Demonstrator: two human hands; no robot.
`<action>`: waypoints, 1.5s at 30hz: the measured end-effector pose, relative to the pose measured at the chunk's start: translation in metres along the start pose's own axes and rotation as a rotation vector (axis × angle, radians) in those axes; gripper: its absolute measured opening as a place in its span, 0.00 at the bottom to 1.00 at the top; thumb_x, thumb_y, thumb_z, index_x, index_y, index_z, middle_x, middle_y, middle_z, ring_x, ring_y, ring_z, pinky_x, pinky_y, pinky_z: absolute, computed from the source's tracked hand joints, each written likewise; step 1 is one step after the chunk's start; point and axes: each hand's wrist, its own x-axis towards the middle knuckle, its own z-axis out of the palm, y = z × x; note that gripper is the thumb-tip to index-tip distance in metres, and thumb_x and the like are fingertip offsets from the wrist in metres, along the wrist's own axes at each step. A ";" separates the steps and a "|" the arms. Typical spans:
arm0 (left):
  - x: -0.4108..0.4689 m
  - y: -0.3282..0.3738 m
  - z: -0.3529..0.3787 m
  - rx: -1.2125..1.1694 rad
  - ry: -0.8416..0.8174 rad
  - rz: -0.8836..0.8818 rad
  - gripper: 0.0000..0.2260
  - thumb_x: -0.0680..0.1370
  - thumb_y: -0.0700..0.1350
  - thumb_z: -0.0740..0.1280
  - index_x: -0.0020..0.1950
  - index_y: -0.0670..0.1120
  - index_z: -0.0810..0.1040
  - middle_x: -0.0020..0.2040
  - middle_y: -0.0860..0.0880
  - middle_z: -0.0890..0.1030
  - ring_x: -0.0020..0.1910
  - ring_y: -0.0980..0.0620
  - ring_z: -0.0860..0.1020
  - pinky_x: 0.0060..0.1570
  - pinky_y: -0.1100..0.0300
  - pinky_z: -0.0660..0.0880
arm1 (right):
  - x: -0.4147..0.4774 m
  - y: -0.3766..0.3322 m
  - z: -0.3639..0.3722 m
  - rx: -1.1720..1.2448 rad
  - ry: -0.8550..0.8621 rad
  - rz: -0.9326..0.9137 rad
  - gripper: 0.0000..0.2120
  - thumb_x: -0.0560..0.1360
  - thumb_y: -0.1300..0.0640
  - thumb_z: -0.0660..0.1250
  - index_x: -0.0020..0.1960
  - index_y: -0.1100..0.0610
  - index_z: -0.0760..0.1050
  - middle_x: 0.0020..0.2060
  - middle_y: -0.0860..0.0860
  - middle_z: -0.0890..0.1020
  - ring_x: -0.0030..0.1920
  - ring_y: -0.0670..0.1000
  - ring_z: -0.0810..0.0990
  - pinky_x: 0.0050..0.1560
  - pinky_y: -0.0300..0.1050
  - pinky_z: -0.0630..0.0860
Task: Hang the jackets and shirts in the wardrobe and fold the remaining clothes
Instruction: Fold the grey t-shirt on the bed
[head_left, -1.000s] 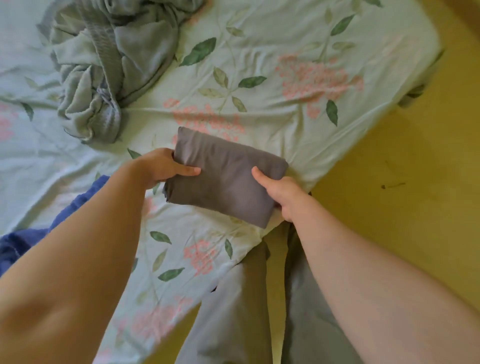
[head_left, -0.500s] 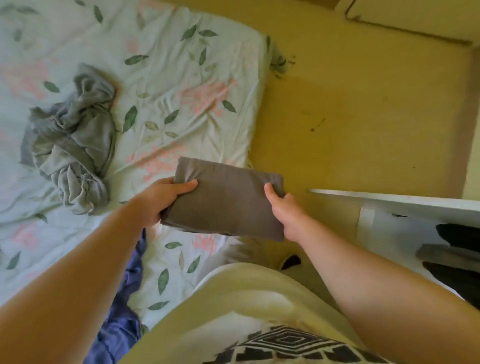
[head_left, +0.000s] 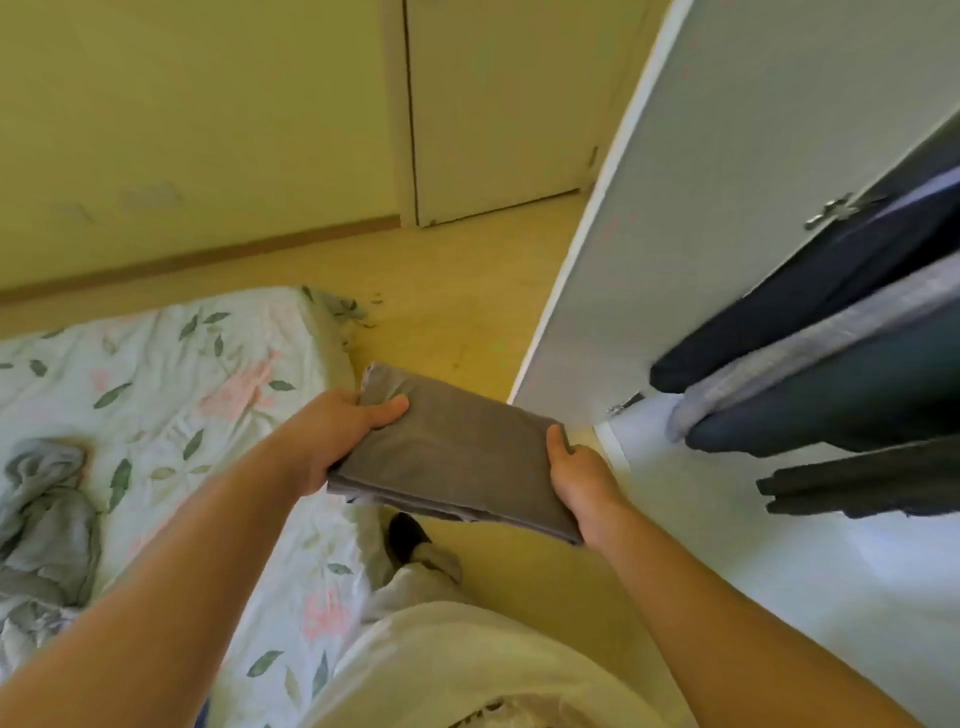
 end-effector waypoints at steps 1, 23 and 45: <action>-0.008 0.014 0.023 0.030 -0.051 0.046 0.21 0.72 0.56 0.77 0.56 0.43 0.83 0.46 0.42 0.87 0.45 0.41 0.87 0.46 0.49 0.83 | -0.009 0.013 -0.023 0.034 0.046 -0.011 0.32 0.81 0.31 0.48 0.59 0.57 0.75 0.47 0.54 0.81 0.46 0.55 0.80 0.50 0.51 0.79; -0.251 0.314 0.433 0.425 -1.084 0.908 0.08 0.77 0.52 0.72 0.45 0.49 0.89 0.47 0.45 0.88 0.42 0.50 0.87 0.34 0.61 0.80 | -0.304 0.130 -0.417 0.502 1.490 -0.042 0.24 0.83 0.38 0.50 0.44 0.54 0.73 0.38 0.48 0.76 0.38 0.45 0.74 0.39 0.47 0.66; -0.346 0.493 0.711 0.373 -1.191 0.719 0.12 0.85 0.47 0.63 0.63 0.43 0.80 0.61 0.47 0.81 0.58 0.46 0.80 0.59 0.48 0.80 | -0.342 0.086 -0.598 0.492 1.264 -0.386 0.15 0.82 0.54 0.61 0.67 0.54 0.74 0.37 0.53 0.86 0.26 0.48 0.81 0.22 0.36 0.71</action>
